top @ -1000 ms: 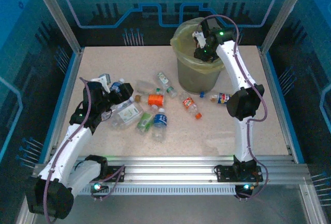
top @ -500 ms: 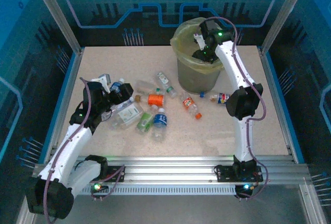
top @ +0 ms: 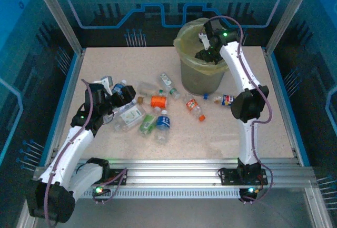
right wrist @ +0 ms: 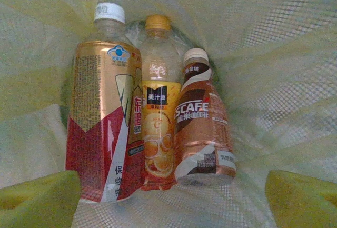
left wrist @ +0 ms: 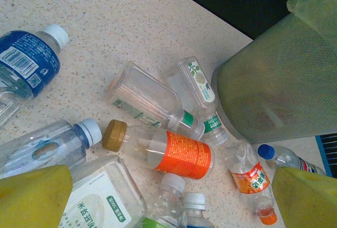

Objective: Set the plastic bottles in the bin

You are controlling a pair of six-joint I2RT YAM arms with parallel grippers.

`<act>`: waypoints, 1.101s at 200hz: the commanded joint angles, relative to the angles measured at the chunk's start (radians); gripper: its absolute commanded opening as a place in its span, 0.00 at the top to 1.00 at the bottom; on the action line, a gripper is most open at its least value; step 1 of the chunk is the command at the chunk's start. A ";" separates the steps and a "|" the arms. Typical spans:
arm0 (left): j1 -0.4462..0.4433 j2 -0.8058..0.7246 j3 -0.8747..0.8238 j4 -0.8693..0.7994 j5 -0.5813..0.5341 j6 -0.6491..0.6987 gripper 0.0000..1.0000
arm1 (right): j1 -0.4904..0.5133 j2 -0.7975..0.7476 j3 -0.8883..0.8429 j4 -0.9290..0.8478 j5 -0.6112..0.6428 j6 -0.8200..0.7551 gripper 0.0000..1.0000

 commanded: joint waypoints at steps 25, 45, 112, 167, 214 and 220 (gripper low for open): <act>0.008 -0.027 0.012 -0.023 0.003 0.016 0.01 | 0.010 -0.155 0.015 -0.011 0.046 0.086 0.00; 0.008 -0.028 0.010 -0.024 0.003 0.018 0.01 | 0.023 -0.204 0.012 -0.008 0.058 0.123 0.00; 0.008 -0.044 -0.004 -0.023 -0.005 0.018 0.01 | 0.205 -0.475 -0.190 0.085 0.247 0.225 0.00; 0.008 -0.042 -0.019 0.002 0.006 0.004 0.01 | 0.420 -0.734 -0.564 0.223 0.314 0.397 0.00; 0.008 -0.031 -0.034 0.029 0.016 -0.008 0.01 | 0.590 -0.814 -0.822 0.277 0.319 0.573 0.00; 0.008 -0.029 -0.036 0.032 0.017 -0.009 0.01 | 0.610 -0.814 -0.846 0.280 0.317 0.598 0.00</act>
